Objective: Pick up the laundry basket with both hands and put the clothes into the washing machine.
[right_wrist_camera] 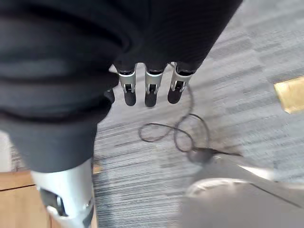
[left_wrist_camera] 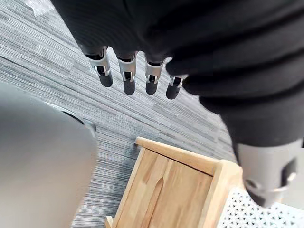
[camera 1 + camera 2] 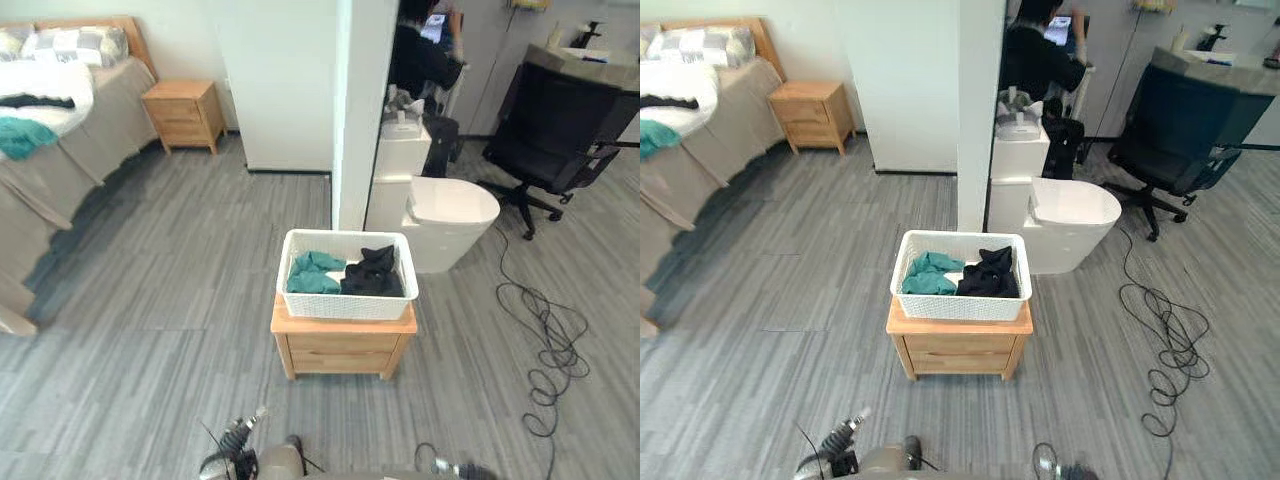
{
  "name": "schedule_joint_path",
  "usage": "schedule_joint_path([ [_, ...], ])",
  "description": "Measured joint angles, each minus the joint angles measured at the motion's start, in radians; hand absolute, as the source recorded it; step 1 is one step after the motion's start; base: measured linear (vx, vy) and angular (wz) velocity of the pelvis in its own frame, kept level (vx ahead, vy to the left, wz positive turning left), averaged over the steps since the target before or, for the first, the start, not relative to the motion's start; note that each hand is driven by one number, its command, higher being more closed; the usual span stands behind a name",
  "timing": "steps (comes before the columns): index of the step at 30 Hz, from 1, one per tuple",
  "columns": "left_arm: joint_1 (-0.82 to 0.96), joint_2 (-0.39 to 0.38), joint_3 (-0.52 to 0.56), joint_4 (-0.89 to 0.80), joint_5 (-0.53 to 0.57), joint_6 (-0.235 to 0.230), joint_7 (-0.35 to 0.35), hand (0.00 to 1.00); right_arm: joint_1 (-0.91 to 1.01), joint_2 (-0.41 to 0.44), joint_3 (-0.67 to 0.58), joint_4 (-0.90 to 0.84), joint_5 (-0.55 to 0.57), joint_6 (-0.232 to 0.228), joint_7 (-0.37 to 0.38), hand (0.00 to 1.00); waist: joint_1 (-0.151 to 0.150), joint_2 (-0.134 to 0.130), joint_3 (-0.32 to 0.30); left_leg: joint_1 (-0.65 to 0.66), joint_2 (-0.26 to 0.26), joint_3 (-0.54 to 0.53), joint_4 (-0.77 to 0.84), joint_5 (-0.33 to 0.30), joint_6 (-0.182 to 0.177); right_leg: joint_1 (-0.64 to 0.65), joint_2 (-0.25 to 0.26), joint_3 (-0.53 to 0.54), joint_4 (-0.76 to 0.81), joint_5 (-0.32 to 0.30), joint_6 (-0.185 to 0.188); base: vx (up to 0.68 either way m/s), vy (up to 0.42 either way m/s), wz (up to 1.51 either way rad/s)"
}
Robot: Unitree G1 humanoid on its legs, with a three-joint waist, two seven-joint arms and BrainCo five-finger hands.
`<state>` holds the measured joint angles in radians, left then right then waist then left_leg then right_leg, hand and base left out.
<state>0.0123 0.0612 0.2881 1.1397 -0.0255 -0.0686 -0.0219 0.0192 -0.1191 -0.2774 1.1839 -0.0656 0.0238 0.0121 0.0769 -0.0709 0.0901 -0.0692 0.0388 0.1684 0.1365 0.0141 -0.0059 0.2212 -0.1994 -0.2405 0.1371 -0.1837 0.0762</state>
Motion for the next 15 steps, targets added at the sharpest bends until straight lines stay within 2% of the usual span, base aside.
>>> schedule_joint_path([
  [1,0.001,0.006,-0.003,0.013,0.002,0.0,0.0,0.0,0.001,0.016,0.003,-0.002,0.0,-0.011,0.005,0.0,-0.002,0.006,-0.003,0.016,-0.014,0.001,-0.022,-0.002,0.003,-0.002,-0.012,0.004,0.016,0.004,-0.006,0.34,0.14,-0.16],
  [3,-0.002,0.014,-0.016,0.038,0.004,0.006,0.001,0.0,0.013,0.09,-0.043,0.006,0.014,-0.018,0.013,0.0,-0.008,0.014,-0.004,0.102,-0.026,0.019,-0.07,-0.014,0.014,-0.033,-0.033,0.053,0.166,0.018,-0.024,0.24,0.159,-0.26],
  [4,0.001,0.014,-0.025,0.04,0.01,0.006,0.0,0.0,0.009,0.117,-0.092,0.003,0.033,-0.016,0.021,0.0,-0.01,0.026,-0.002,0.141,-0.024,0.033,-0.084,-0.026,0.015,-0.083,-0.041,0.087,0.298,0.039,-0.027,0.22,0.139,-0.31],
  [5,-0.003,0.018,-0.06,0.048,0.017,0.008,0.0,0.0,0.01,0.111,-0.12,0.003,0.034,-0.02,0.031,0.0,-0.014,0.034,0.0,0.167,-0.022,0.034,-0.083,-0.031,0.03,-0.137,-0.048,0.111,0.43,0.073,-0.025,0.15,0.078,-0.21],
  [6,-0.005,0.023,-0.077,0.051,0.02,0.01,0.0,0.0,0.009,0.112,-0.146,0.002,0.034,-0.02,0.032,0.0,-0.022,0.035,0.001,0.178,-0.021,0.034,-0.082,-0.035,0.035,-0.16,-0.049,0.121,0.487,0.086,-0.017,0.18,0.045,0.18],
  [7,-0.013,0.03,-0.101,0.07,0.02,0.016,0.0,0.0,0.008,0.111,-0.19,-0.001,0.039,-0.021,0.031,0.0,-0.04,0.035,0.002,0.193,-0.019,0.02,-0.084,-0.048,0.04,-0.199,-0.046,0.129,0.589,0.064,0.002,0.11,0.008,0.25],
  [8,-0.015,0.03,-0.101,0.071,0.02,0.017,0.0,0.0,0.009,0.11,-0.198,0.0,0.039,-0.021,0.031,0.0,-0.041,0.036,0.002,0.198,-0.018,0.018,-0.086,-0.053,0.04,-0.206,-0.045,0.127,0.598,0.054,0.008,0.19,-0.011,0.26],
  [9,-0.023,0.029,-0.101,0.072,0.018,0.019,0.001,0.0,0.01,0.103,-0.22,0.0,0.052,-0.02,0.03,0.0,-0.041,0.04,0.007,0.222,-0.017,0.015,-0.087,-0.065,0.036,-0.224,-0.049,0.111,0.606,0.011,0.021,0.11,-0.049,0.09],
  [10,-0.027,0.029,-0.1,0.081,0.018,0.019,0.001,0.0,0.01,0.099,-0.236,0.0,0.068,-0.02,0.03,0.0,-0.043,0.049,0.014,0.233,-0.01,0.013,-0.089,-0.073,0.029,-0.228,-0.055,0.087,0.564,-0.014,0.019,0.12,-0.064,0.08],
  [12,-0.026,0.025,-0.095,0.081,0.007,0.018,0.003,0.0,0.013,0.098,-0.245,-0.001,0.108,-0.02,0.012,0.0,-0.045,0.054,0.015,0.239,0.002,0.003,-0.1,-0.093,0.015,-0.237,-0.079,0.054,0.445,-0.012,0.012,0.11,-0.15,0.08],
  [14,-0.022,0.013,-0.077,0.078,-0.023,0.015,0.005,0.0,0.016,0.097,-0.245,-0.008,0.143,-0.02,-0.001,0.0,-0.043,0.056,0.016,0.234,0.021,-0.001,-0.101,-0.102,-0.01,-0.236,-0.078,0.053,0.305,0.021,-0.002,0.12,-0.197,0.05],
  [15,-0.022,0.012,-0.076,0.074,-0.036,0.013,0.005,0.0,0.018,0.101,-0.245,-0.008,0.152,-0.02,-0.013,0.0,-0.041,0.042,0.016,0.232,0.026,-0.003,-0.104,-0.104,-0.029,-0.235,-0.082,0.054,0.238,0.096,-0.002,0.17,-0.333,0.05],
])
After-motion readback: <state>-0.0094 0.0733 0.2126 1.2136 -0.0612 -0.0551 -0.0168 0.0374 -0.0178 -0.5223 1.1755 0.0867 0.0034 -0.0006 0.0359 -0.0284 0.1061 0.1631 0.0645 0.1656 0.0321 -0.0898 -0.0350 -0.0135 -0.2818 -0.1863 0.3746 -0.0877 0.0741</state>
